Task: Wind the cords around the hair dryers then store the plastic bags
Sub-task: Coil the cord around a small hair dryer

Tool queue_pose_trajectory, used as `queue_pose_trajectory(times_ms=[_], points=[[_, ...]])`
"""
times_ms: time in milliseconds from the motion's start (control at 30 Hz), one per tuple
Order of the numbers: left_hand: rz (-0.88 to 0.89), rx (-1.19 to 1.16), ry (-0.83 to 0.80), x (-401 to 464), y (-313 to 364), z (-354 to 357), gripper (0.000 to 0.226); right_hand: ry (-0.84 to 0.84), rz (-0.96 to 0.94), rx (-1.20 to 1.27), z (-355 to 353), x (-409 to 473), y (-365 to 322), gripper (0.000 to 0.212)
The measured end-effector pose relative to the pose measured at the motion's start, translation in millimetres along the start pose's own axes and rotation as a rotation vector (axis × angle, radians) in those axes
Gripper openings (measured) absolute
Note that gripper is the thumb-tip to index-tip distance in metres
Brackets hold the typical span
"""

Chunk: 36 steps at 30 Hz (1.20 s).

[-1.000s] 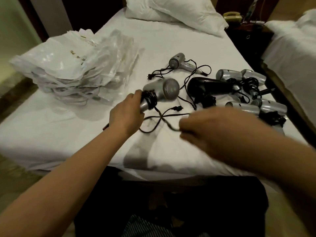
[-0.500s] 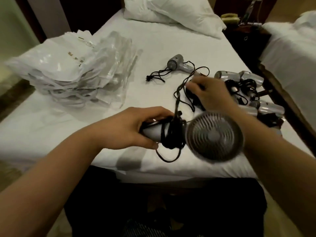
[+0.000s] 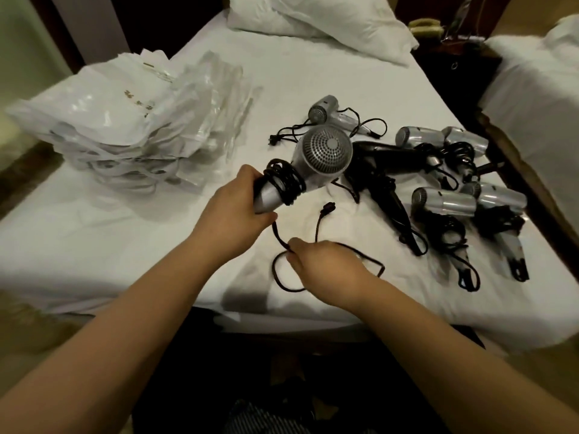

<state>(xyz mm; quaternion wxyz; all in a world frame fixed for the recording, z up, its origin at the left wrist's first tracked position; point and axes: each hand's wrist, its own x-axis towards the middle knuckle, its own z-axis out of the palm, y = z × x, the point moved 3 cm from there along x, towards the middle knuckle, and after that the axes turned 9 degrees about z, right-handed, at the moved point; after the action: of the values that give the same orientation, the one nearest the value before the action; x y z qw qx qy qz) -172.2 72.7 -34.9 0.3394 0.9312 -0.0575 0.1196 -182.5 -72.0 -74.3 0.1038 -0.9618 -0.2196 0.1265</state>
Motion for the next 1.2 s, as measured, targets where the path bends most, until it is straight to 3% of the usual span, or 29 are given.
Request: queue_pose_trajectory(times_ms=[67, 167, 333, 433, 500, 600, 667, 767, 967, 1033, 1100, 1200], points=[[-0.001, 0.183, 0.013, 3, -6, 4, 0.034, -0.052, -0.026, -0.053, -8, -5, -8, 0.016], [-0.020, 0.354, -0.031, 4, -23, 5, 0.035, -0.117, -0.023, -0.058, -29, -14, -13, 0.020], [-0.009, 0.434, -0.190, -4, -40, 0, 0.033, -0.021, -0.005, -0.065, -79, -27, -1, 0.021], [0.110, 0.498, -0.300, -10, -26, 6, 0.033, 0.004, -0.139, -0.057, -98, -30, -13, 0.019], [0.236, 0.553, -0.392, -12, -9, 10, 0.037, 0.111, -0.230, -0.128, -104, -25, -20, 0.016], [0.430, 0.563, -0.567, -17, 12, 13, 0.038, 0.291, -0.211, -0.177, -116, -6, -9, 0.021], [0.492, 0.478, -0.615, -22, 20, 11, 0.034, 0.294, -0.124, -0.078, -118, 10, 13, 0.030], [0.478, 0.234, -0.654, -27, 29, 3, 0.034, 0.159, -0.054, 0.146, -95, 26, 44, 0.042], [0.203, -0.406, -0.597, -24, 30, -9, 0.049, -0.181, 0.088, 0.846, -39, 29, 67, 0.036], [0.116, -0.604, -0.561, -24, 26, -4, 0.057, -0.356, 0.035, 1.102, -13, 23, 68, 0.033], [0.049, -0.686, -0.493, -22, 22, 2, 0.058, -0.446, -0.022, 1.261, 7, 13, 61, 0.039], [-0.040, -0.659, -0.406, -17, 11, 14, 0.056, -0.366, 0.095, 1.247, 21, 3, 57, 0.044]])
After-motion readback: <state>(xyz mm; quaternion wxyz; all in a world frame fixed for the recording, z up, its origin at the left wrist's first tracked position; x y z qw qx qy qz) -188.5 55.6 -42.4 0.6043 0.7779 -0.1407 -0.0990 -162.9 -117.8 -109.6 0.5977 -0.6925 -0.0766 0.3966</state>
